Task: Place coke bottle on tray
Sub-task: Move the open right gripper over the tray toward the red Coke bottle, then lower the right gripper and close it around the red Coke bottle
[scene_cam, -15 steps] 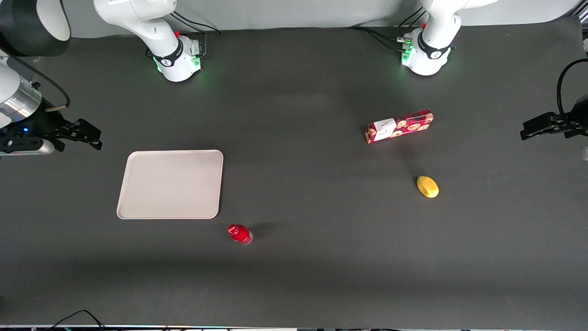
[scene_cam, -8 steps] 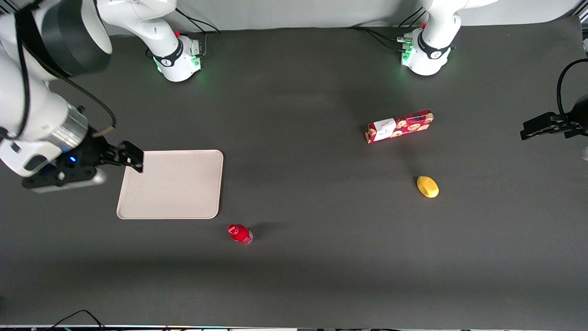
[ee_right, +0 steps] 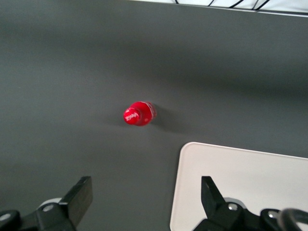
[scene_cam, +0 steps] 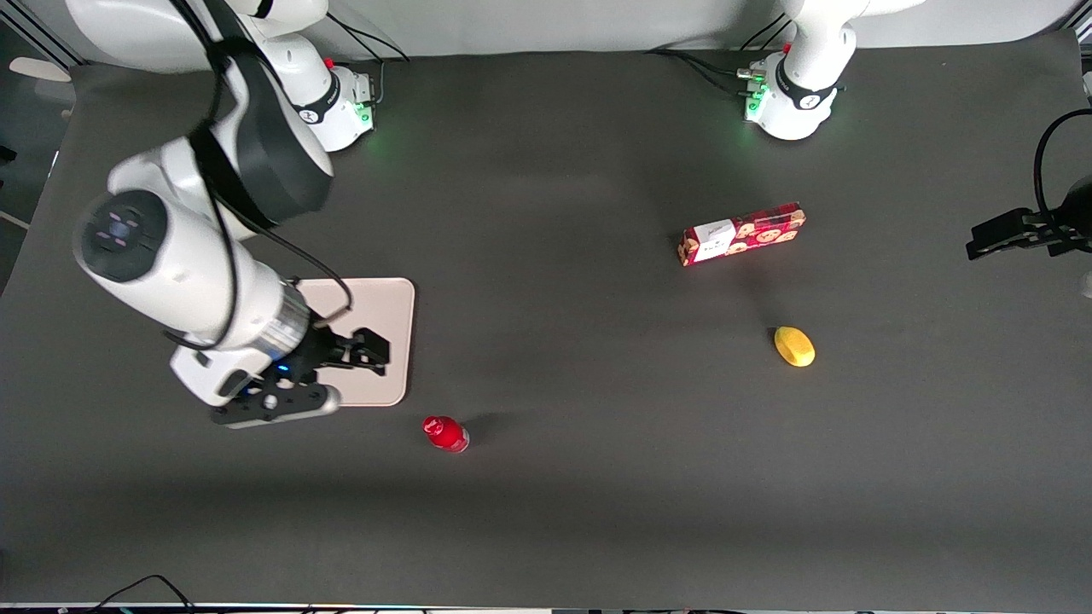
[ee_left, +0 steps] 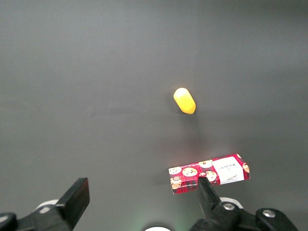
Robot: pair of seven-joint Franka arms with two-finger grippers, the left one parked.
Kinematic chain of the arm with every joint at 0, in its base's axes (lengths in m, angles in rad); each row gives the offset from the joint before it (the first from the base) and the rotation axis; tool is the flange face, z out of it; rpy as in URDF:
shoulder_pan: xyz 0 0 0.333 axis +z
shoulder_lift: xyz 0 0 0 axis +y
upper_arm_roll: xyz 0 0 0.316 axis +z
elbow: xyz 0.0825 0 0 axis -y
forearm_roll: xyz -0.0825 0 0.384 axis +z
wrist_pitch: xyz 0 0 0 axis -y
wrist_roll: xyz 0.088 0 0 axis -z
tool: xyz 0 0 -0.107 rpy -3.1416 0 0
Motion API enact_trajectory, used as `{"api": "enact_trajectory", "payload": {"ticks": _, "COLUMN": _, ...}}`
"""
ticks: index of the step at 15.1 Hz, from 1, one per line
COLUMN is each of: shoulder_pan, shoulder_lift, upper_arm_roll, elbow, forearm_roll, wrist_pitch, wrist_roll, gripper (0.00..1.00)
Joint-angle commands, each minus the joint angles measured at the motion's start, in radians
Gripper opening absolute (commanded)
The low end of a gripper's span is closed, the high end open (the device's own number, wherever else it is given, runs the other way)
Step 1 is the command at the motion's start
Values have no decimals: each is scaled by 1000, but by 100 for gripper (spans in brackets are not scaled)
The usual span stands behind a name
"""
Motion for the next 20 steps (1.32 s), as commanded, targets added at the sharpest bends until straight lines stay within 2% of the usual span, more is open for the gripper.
{"api": "enact_trajectory", "payload": {"ticks": 1, "shoulder_pan": 35, "shoulder_lift": 148, "upper_arm_roll": 0, "elbow": 66, "forearm_roll": -5, "wrist_pitch": 97, "wrist_roll": 53, "gripper": 100}}
{"api": "enact_trajectory", "payload": {"ticks": 4, "shoulder_pan": 48, "shoulder_lift": 214, "upper_arm_roll": 0, "elbow": 69, "forearm_roll": -8, "wrist_pitch": 154, "wrist_roll": 70, "gripper": 100}}
{"api": "enact_trajectory", "payload": {"ticks": 7, "shoulder_pan": 54, "shoulder_lift": 262, "upper_arm_roll": -1, "elbow": 71, "forearm_roll": -46, "wrist_pitch": 179, "wrist_roll": 73, "gripper": 100}}
{"api": "enact_trajectory", "payload": {"ticks": 15, "shoulder_pan": 57, "shoulder_lift": 322, "upper_arm_roll": -5, "elbow": 74, "forearm_roll": -47, "wrist_pitch": 259, "wrist_roll": 76, "gripper": 97}}
{"api": "enact_trajectory", "payload": {"ticks": 17, "shoulder_pan": 57, "shoulder_lift": 323, "upper_arm_roll": -5, "elbow": 75, "forearm_roll": -47, "wrist_pitch": 263, "wrist_roll": 76, "gripper": 87}}
{"api": "enact_trajectory", "payload": {"ticks": 20, "shoulder_pan": 62, "shoulder_lift": 323, "upper_arm_roll": -5, "elbow": 74, "forearm_roll": -47, "wrist_pitch": 276, "wrist_roll": 78, "gripper": 66}}
